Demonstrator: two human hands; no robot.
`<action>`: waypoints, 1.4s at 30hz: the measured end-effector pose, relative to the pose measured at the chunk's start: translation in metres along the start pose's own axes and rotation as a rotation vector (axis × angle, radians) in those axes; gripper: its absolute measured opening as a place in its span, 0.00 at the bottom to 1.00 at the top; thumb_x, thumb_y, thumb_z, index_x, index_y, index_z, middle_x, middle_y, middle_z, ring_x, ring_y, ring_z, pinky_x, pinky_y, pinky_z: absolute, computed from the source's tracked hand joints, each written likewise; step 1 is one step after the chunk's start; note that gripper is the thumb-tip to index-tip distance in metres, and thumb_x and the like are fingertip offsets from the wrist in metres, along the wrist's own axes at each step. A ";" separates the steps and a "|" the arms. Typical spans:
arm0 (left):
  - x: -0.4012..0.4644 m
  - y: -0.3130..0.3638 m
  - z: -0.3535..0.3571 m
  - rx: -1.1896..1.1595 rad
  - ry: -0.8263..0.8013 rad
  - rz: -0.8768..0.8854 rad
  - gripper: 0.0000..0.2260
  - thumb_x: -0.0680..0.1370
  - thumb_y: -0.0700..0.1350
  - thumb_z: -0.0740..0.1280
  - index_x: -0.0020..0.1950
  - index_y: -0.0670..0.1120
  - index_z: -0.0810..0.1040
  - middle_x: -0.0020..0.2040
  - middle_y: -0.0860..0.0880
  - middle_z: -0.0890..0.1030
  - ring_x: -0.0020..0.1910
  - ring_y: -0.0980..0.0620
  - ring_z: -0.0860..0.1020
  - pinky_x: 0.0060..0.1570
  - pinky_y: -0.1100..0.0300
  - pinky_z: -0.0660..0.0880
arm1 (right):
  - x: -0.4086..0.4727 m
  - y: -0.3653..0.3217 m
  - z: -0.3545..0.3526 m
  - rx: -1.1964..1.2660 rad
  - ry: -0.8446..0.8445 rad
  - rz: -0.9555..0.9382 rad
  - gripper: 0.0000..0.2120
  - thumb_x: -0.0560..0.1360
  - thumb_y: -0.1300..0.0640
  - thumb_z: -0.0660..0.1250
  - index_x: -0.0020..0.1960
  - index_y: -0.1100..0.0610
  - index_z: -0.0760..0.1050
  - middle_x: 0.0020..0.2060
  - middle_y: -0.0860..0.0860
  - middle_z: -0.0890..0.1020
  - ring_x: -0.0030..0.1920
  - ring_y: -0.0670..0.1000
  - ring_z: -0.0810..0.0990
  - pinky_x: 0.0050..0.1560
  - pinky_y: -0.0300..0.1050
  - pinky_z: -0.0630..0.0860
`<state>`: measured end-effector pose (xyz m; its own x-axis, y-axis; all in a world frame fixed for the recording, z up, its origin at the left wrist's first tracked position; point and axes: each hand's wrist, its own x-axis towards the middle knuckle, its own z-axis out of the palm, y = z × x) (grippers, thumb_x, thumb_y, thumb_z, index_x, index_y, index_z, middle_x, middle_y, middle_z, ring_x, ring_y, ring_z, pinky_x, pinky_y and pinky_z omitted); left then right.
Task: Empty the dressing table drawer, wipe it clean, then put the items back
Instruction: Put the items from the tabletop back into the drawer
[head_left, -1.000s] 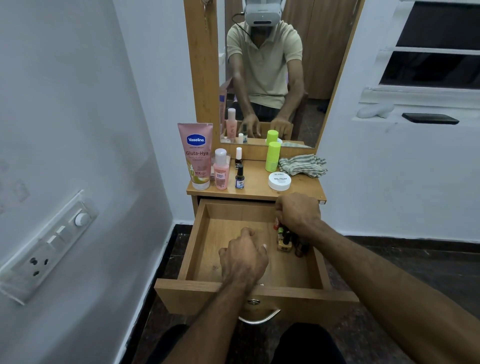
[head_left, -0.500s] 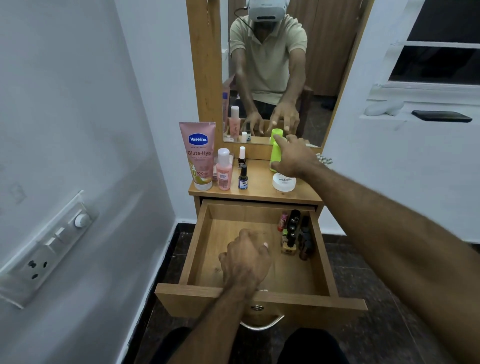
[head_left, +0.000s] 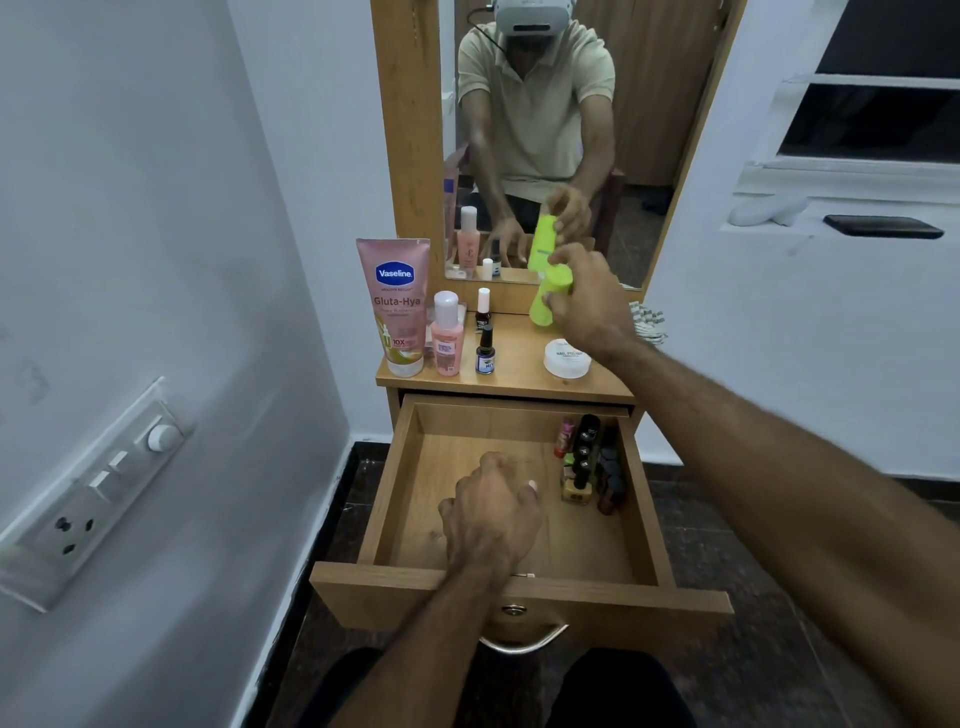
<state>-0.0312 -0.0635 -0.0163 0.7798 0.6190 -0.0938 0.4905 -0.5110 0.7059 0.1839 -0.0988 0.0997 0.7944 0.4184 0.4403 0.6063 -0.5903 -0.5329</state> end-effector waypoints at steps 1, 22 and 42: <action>0.000 0.000 0.000 -0.001 0.000 0.003 0.17 0.79 0.57 0.65 0.66 0.54 0.71 0.51 0.56 0.79 0.50 0.55 0.75 0.65 0.49 0.66 | -0.003 -0.006 -0.009 0.033 0.022 -0.025 0.21 0.76 0.57 0.72 0.66 0.49 0.72 0.60 0.51 0.75 0.51 0.52 0.77 0.49 0.48 0.75; -0.012 0.010 -0.007 0.145 0.026 0.116 0.18 0.80 0.51 0.67 0.69 0.54 0.71 0.58 0.54 0.82 0.61 0.52 0.76 0.66 0.48 0.66 | -0.151 0.034 -0.043 -0.444 -0.808 -0.021 0.20 0.70 0.49 0.79 0.60 0.47 0.77 0.54 0.46 0.82 0.52 0.49 0.78 0.48 0.48 0.78; -0.007 0.002 -0.007 -0.059 0.110 0.014 0.17 0.79 0.51 0.67 0.67 0.53 0.72 0.51 0.56 0.80 0.56 0.52 0.78 0.66 0.48 0.67 | -0.149 0.012 -0.039 -0.548 -0.545 -0.152 0.18 0.72 0.44 0.73 0.58 0.45 0.73 0.53 0.44 0.78 0.52 0.50 0.79 0.40 0.46 0.74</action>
<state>-0.0388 -0.0647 -0.0092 0.7377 0.6751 -0.0081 0.4531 -0.4862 0.7472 0.0719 -0.1953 0.0557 0.6963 0.7177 -0.0119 0.7177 -0.6963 -0.0007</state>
